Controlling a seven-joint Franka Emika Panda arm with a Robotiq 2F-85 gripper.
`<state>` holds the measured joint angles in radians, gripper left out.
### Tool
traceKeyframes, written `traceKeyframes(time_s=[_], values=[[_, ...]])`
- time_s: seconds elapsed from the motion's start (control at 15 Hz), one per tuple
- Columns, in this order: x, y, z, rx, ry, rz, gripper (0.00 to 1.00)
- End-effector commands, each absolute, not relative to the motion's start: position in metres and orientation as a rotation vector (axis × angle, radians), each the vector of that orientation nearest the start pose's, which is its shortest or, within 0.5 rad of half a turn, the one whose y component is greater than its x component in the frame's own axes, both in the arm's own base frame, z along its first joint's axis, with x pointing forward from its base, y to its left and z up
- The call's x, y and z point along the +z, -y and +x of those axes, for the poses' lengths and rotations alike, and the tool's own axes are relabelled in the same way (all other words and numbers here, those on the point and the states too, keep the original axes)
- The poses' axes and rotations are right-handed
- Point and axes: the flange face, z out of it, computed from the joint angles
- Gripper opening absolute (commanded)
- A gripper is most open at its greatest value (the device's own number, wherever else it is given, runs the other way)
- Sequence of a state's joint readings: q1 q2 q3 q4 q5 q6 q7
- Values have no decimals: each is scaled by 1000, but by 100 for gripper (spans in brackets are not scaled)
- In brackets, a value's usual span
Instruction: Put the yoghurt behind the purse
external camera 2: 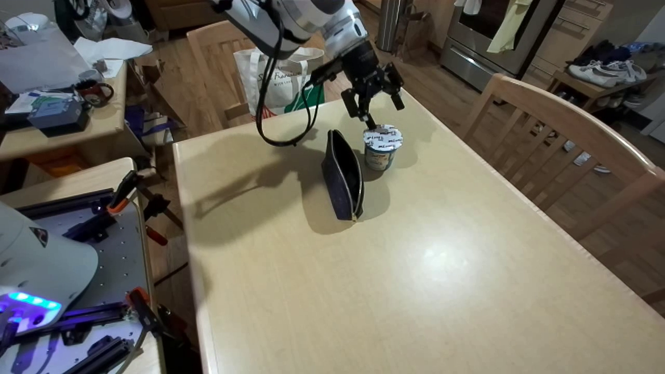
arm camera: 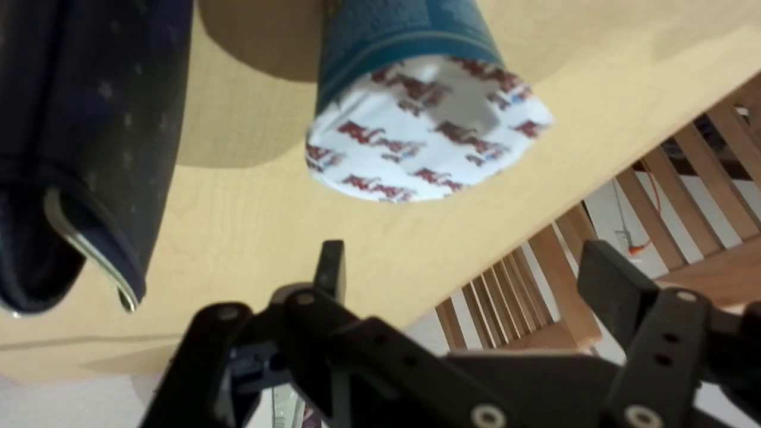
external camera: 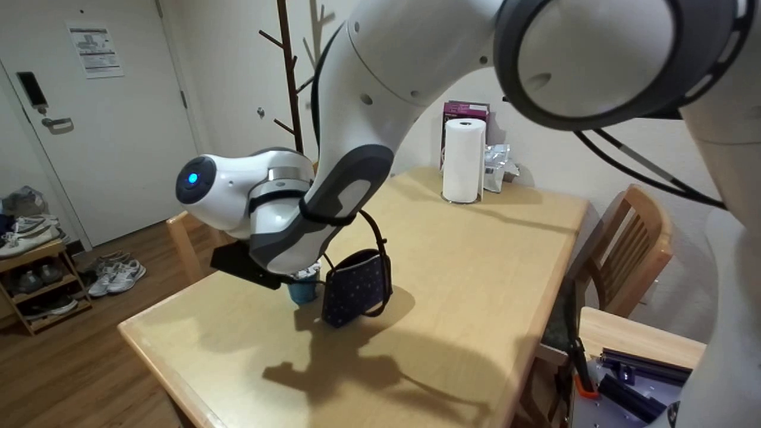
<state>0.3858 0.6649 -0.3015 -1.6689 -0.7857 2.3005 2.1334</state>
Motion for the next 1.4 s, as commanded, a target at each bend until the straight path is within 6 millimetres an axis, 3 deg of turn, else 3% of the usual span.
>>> traceKeyframes(time_s=[0.0,0.2,0.33,0.67,0.87,1.07,1.33], values=[[277,-88,675,-1255,-2140,-2459,100],[271,-108,681,-1101,-2134,-2478,100],[249,-114,684,-991,-2155,-2495,100],[189,-100,687,-813,-2296,-2496,100],[165,-90,691,-751,-2356,-2487,100],[155,-83,694,-756,-2396,-2471,100],[158,-64,694,-826,-2490,-2447,100]])
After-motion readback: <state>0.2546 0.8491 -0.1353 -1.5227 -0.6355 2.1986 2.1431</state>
